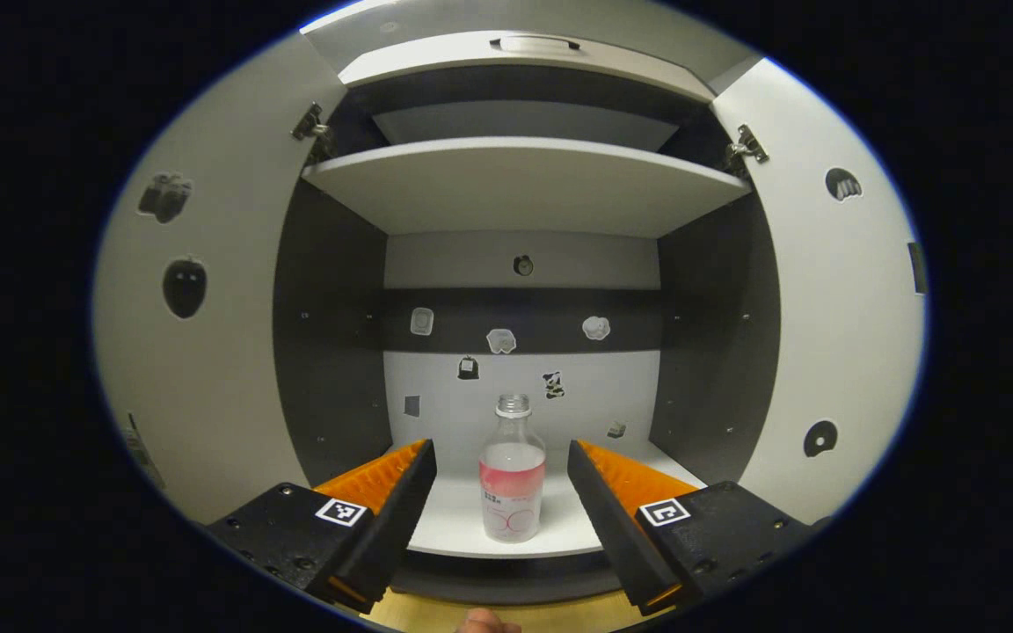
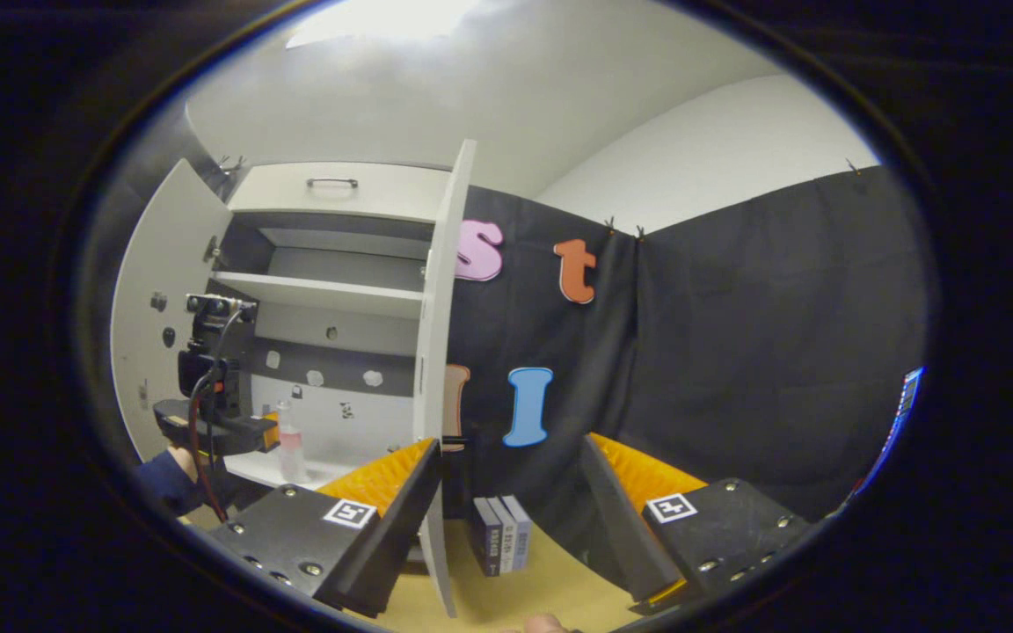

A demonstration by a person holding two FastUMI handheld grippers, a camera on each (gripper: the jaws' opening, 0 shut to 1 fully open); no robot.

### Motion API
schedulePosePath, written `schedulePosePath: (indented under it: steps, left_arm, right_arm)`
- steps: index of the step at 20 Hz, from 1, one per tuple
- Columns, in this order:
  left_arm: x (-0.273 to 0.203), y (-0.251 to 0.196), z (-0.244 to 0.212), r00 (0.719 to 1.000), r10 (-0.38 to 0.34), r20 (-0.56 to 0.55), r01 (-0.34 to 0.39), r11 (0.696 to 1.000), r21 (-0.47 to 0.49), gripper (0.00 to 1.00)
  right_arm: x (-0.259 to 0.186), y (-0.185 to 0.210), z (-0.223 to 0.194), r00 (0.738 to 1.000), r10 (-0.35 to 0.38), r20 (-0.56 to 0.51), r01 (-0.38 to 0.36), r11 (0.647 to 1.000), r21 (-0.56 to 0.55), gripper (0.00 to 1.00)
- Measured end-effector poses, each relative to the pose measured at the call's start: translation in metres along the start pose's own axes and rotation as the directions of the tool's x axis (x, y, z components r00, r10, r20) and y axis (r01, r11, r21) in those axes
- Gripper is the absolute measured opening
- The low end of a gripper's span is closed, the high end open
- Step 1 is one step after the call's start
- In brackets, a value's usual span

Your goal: Grasp the bottle in the cabinet with the left hand and place it on the coaster, then close the right door with the right hand and the left door with the left hand.

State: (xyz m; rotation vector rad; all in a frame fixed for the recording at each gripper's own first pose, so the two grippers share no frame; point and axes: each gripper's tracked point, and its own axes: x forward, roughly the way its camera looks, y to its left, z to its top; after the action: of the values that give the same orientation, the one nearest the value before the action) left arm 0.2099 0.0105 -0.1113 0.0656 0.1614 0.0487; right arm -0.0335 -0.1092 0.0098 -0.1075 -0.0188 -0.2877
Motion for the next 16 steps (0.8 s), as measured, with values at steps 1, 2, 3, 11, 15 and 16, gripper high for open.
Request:
schedulePosePath:
  steps: [1, 2, 3, 11, 15, 16]
  left_arm:
    - [0.01, 0.0, -0.005, 1.0, 0.002, -0.014, -0.002, 1.0, -0.002, 0.97]
    - [0.021, 0.0, -0.01, 1.0, 0.005, -0.026, -0.005, 1.0, -0.005, 0.97]
    - [0.031, 0.001, -0.015, 0.999, 0.007, -0.037, -0.007, 1.0, -0.01, 0.97]
    - [0.084, -0.001, -0.045, 0.992, 0.002, -0.129, -0.008, 0.999, -0.039, 0.96]
    - [0.083, -0.001, -0.045, 0.991, -0.013, -0.129, 0.008, 0.999, -0.042, 0.8]
    - [0.081, -0.002, -0.043, 0.992, -0.025, -0.126, 0.019, 0.999, -0.049, 0.79]
  right_arm:
    - [0.0, -0.006, 0.0, 1.0, -0.024, 0.001, 0.024, 1.0, -0.006, 0.96]
    - [0.004, -0.011, 0.0, 0.999, -0.047, -0.001, 0.047, 0.999, -0.011, 0.96]
    - [0.007, -0.015, -0.001, 0.998, -0.067, -0.003, 0.067, 0.998, -0.018, 0.96]
    - [0.019, -0.016, -0.015, 0.993, -0.107, -0.041, 0.105, 0.993, -0.057, 0.96]
    - [0.021, -0.003, -0.02, 0.996, -0.072, -0.047, 0.069, 0.995, -0.067, 0.96]
    - [0.02, -0.001, -0.021, 0.997, -0.063, -0.047, 0.059, 0.996, -0.065, 0.96]
